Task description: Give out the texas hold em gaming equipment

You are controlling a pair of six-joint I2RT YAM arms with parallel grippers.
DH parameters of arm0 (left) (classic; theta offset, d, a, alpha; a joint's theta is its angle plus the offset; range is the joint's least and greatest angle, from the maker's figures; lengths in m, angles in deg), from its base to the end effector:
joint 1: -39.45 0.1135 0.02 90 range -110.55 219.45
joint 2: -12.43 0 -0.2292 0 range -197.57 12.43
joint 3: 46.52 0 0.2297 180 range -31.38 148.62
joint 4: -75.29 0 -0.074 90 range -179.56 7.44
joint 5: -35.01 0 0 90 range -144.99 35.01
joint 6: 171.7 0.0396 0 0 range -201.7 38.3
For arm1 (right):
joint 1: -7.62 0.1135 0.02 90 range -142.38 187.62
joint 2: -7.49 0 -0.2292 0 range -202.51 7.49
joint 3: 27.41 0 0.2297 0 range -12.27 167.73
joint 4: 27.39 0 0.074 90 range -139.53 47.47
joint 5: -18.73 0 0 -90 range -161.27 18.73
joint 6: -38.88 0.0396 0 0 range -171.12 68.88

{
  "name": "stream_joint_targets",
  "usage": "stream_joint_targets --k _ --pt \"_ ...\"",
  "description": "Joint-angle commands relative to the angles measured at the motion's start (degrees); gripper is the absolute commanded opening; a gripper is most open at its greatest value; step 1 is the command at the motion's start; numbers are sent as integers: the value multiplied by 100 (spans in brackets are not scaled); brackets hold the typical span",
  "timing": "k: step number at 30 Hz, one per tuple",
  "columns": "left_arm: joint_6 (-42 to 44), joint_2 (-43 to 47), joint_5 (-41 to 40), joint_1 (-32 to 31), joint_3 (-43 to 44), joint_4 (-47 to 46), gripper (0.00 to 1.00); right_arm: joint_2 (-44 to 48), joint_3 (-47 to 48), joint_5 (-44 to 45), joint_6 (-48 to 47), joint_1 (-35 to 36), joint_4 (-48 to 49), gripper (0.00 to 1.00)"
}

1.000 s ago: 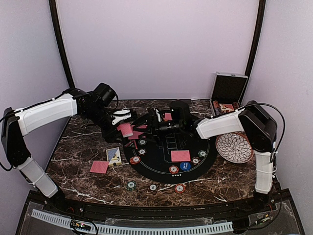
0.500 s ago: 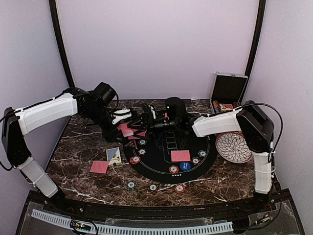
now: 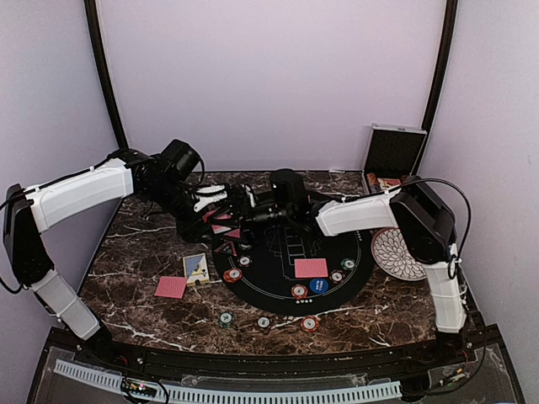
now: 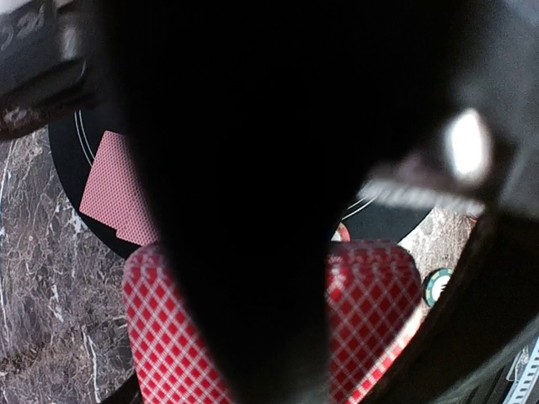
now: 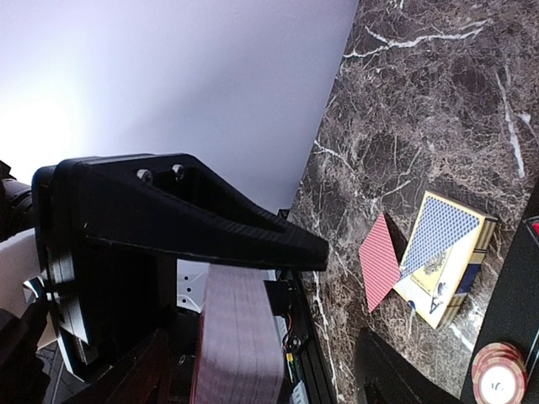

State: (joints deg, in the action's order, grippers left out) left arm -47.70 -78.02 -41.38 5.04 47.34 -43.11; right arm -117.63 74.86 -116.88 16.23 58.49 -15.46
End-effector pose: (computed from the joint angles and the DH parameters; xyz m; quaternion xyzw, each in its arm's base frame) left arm 0.2508 -0.1831 0.2608 0.5637 0.7715 -0.1149 0.2717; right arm 0.2705 0.3773 0.1925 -0.1423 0.7389 0.6571 0.0448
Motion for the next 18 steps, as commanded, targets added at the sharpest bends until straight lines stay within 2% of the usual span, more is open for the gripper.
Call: stream_joint_targets --k 1,8,18 --pt "-2 37 215 -13 174 106 0 -235 385 -74 247 54 321 74" --pt "67 80 184 -13 140 127 0 -539 748 -49 330 47 -34 71" --pt "104 160 128 -8 118 86 0 -162 147 201 14 -261 -500 63"
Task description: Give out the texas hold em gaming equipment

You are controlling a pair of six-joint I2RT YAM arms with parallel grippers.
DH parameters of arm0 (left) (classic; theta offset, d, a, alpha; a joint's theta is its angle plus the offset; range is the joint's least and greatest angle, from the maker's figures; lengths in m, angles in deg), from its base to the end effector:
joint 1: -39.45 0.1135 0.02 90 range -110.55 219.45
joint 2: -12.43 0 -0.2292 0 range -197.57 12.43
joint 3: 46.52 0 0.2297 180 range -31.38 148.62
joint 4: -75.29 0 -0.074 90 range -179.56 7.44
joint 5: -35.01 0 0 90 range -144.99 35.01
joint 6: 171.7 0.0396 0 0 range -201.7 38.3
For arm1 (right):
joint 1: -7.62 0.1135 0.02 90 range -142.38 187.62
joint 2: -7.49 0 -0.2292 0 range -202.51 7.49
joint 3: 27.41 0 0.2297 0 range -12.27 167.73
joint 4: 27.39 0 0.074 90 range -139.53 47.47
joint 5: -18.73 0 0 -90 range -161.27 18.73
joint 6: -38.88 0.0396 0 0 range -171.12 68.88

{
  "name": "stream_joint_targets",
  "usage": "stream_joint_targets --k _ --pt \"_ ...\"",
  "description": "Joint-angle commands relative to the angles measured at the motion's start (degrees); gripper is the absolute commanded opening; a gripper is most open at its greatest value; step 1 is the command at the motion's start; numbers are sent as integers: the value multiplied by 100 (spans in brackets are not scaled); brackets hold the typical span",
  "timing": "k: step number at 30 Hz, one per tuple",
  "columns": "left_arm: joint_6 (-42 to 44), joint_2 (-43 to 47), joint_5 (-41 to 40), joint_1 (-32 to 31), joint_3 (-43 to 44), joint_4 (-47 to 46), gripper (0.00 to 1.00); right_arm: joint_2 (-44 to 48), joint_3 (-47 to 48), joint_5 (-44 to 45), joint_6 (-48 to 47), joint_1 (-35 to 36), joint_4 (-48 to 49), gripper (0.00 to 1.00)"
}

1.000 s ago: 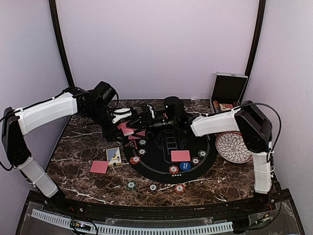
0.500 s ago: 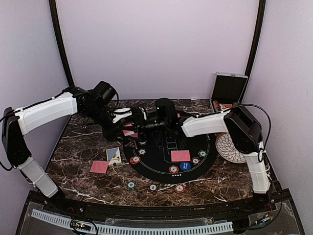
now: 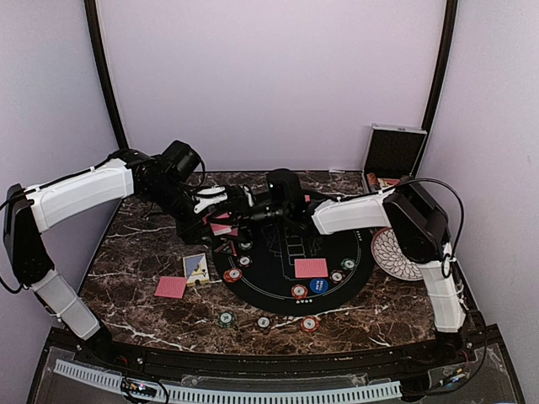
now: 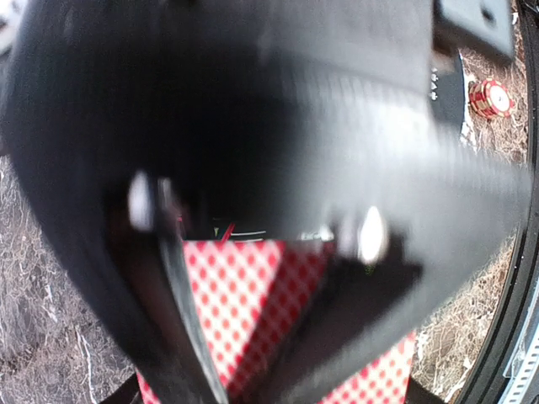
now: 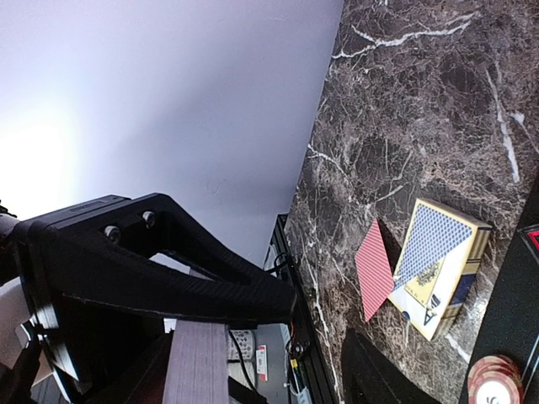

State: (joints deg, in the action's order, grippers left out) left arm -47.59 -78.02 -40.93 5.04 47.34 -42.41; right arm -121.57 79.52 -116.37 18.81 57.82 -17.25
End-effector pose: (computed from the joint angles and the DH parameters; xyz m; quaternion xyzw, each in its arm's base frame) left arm 0.2496 -0.1827 0.2601 0.5654 0.7718 -0.1186 0.2658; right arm 0.2837 0.3844 0.1838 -0.1148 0.7484 0.6524 0.0318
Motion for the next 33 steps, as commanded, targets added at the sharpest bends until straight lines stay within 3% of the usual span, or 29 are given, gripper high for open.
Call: stream_joint_targets --k 1,15,24,33 --pt "91 162 76 -11 118 15 0 289 -392 151 -270 -224 -331 61" --pt "88 178 18 -13 24 -62 0 988 -979 115 -470 -323 -328 37" --pt "92 200 -55 -12 -65 -101 0 1404 -1233 73 -280 -378 -132 10" --pt "95 219 -74 -13 -100 -119 0 1573 -1394 -9 -239 -485 -200 2"
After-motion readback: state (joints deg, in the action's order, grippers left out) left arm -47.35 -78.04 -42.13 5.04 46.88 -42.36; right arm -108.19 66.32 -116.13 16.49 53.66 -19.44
